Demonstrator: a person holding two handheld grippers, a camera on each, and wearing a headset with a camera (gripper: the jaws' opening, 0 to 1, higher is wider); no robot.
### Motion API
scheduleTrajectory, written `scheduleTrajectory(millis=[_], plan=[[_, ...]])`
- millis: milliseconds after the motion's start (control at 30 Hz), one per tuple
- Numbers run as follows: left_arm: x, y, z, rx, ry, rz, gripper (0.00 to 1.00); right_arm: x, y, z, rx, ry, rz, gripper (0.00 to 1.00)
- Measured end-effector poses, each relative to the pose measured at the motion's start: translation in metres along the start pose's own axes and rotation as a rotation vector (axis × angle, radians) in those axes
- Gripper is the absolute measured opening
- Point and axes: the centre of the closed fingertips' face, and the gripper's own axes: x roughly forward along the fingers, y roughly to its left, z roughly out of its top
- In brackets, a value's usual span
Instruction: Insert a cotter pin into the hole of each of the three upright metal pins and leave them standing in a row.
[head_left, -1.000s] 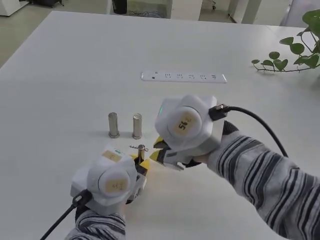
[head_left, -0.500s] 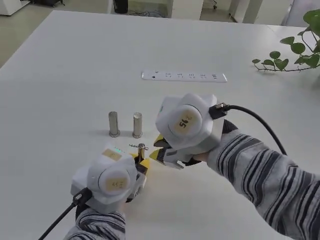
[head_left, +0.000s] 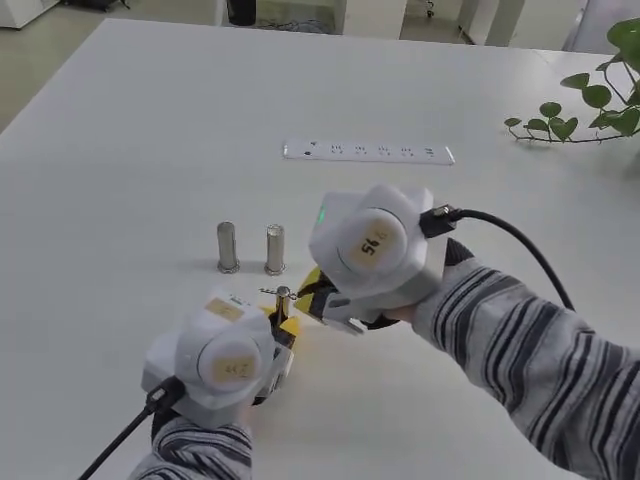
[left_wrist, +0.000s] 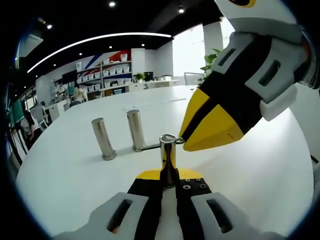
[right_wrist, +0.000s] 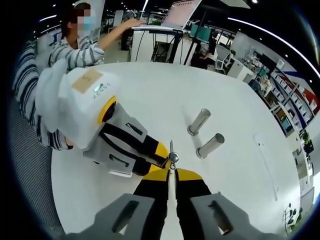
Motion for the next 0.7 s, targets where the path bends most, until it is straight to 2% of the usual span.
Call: scheduleTrajectory(millis=[333,400,500,567,700], plan=[[0.001,0.001,0.001,-0.012,-0.006,0.024,0.05,0.001,-0.002,0.0,0.014,-0.001,-0.008,0.0],[0.001,0.001,0.001,-0.013,-0.007,0.027,0.05,0.001,-0.004,-0.001,0.027,-0.001,-0.02,0.05],[0.0,0.003,0.0,-0.019,-0.005,0.035,0.05,-0.001,-0.008,-0.005,0.058,-0.002,-0.036,0.09],[0.001,0.005,0.001,-0.024,-0.007,0.036,0.05,-0.002,-0.01,-0.007,0.108,-0.017,-0.047,0.12],[0.0,0.016,0.001,-0.019,-0.003,0.055,0.05,-0.005,-0.016,-0.012,0.169,-0.026,-0.059,0.16]])
